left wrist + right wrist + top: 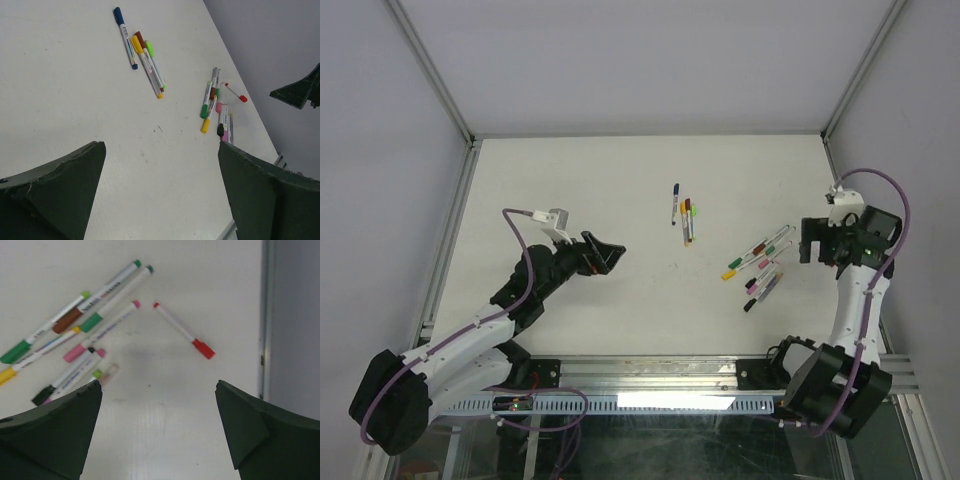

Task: Open the pen caps
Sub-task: Pick up the pen from the center of the board.

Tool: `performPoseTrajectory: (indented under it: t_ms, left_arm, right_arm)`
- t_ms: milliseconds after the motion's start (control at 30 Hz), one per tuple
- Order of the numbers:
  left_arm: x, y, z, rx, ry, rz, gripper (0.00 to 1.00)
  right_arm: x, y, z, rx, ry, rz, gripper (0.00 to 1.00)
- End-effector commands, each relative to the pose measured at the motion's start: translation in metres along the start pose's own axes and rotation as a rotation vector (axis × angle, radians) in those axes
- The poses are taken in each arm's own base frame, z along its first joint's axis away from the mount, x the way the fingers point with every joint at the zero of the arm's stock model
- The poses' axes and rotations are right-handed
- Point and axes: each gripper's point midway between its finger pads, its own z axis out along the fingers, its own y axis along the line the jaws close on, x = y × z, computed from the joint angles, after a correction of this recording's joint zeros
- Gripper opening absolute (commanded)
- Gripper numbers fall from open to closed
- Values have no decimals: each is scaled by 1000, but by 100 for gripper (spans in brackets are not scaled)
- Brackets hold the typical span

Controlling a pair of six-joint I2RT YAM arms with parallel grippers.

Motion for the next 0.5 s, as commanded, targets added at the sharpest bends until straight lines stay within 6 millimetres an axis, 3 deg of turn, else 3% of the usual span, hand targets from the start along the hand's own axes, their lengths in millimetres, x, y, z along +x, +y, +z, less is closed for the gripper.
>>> performPoseTrajectory:
  t_ms: [0,100,267,467]
  left_arm:
    - [-4,-11,-6,50,-6,12,99]
    - [-6,-17,-9,69,-2,10,99]
    - [-2,-20,-14,81,13,-12,99]
    - [0,-21,-19,93,11,-45,99]
  right_arm:
    - [21,-50,-5,128,66,-72,97]
    - [25,-70,-1,104,111,-165,92]
    - [27,-81,18,-77,180,-408,77]
    - [8,-95,48,-160,209,-559,62]
